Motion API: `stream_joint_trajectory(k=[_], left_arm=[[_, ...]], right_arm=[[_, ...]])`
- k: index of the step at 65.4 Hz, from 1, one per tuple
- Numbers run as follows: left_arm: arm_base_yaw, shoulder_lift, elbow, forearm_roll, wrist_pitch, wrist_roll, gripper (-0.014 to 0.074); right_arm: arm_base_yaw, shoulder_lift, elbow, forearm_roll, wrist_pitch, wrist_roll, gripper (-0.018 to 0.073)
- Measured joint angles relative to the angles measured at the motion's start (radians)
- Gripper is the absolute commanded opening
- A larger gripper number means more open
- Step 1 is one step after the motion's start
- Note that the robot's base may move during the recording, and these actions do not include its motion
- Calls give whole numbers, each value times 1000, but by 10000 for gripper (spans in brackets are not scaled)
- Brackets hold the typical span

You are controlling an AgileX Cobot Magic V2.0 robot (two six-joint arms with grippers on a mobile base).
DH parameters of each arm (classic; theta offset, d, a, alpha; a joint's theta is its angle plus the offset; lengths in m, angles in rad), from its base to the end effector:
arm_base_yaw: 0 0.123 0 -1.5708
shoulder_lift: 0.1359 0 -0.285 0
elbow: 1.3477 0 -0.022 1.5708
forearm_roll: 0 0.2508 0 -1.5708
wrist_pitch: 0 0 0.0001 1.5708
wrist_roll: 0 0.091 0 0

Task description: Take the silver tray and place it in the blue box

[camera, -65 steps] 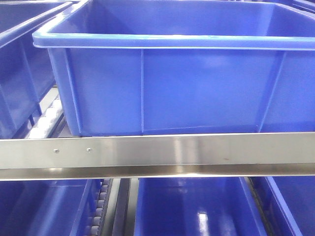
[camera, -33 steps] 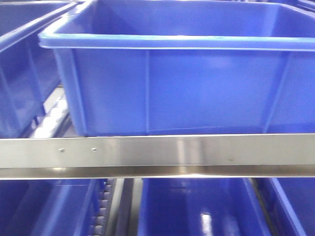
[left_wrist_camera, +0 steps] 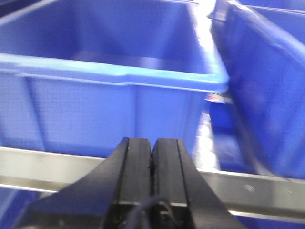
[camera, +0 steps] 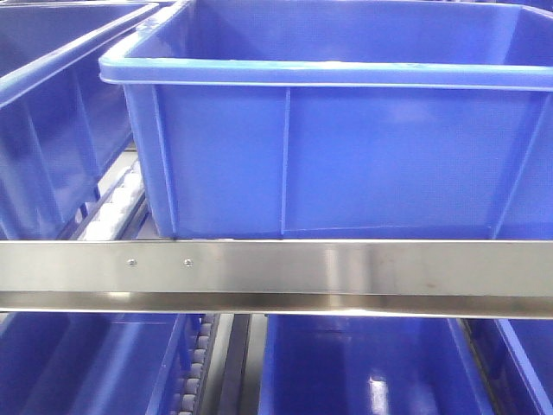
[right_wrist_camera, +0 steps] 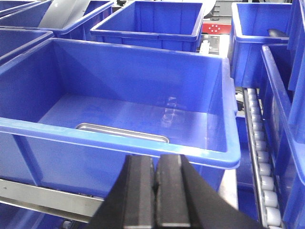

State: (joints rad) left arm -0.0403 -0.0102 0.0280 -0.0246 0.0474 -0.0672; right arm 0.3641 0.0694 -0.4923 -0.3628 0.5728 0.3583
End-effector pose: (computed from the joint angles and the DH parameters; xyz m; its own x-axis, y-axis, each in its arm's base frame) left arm 0.0568 -0.0024 0.2000 0.0181 -0.0925 -0.9956 0.0433 0.9949 -0.0916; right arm 0.0234 -0.0098 0.3198 -0.0387 0.0372 -0.9986 -0.1681 0.9848 0.0432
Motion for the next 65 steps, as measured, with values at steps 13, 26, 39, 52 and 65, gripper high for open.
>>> stream_joint_trajectory(k=[13,26,39,52,65], left_arm=[[2,0,0,-2,-6,0,-105],[2,0,0,-2,-9,0,-105],[2,0,0,-2,-9,0,-105],[2,0,0,-2,-9,0,-105],[2,0,0,-2,-9,0,-105]], right_arm=[[0,0,1,0,0,0,49],[0,0,1,0,2,0,49],[0,0,1,0,2,0,49],[0,0,1,0,2,0,49],[-35,0,1,5,2,-9,49]])
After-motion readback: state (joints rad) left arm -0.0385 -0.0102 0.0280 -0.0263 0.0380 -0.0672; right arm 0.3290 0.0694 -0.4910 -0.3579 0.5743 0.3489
